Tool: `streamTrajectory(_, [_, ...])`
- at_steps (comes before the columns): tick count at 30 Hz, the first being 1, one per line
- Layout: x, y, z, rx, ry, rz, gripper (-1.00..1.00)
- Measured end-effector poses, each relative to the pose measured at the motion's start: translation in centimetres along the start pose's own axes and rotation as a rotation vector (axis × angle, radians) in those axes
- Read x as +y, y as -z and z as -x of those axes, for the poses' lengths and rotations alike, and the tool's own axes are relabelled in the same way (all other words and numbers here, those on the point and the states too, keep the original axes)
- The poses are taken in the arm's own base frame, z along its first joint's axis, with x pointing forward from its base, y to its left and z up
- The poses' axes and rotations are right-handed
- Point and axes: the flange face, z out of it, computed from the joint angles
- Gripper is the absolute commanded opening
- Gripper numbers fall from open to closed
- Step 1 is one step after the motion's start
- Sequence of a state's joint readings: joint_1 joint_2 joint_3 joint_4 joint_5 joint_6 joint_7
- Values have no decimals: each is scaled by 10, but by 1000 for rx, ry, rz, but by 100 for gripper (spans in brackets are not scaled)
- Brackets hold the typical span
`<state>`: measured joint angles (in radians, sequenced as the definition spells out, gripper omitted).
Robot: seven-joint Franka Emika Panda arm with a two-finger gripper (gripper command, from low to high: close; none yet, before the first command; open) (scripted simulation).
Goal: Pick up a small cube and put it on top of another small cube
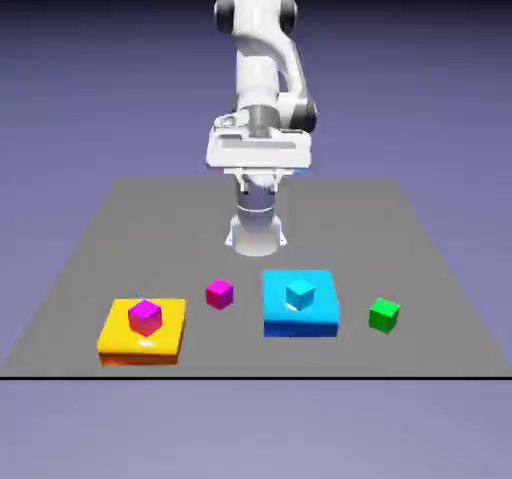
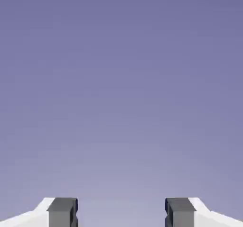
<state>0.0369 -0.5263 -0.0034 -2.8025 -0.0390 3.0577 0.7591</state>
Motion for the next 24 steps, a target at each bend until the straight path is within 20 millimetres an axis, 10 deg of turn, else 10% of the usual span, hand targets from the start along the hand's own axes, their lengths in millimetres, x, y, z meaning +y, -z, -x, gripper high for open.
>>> streamTrajectory(13, [-54,-112,161,-280,401,-74,0])
streamTrajectory(24, [-33,-154,323,-587,684,-164,0])
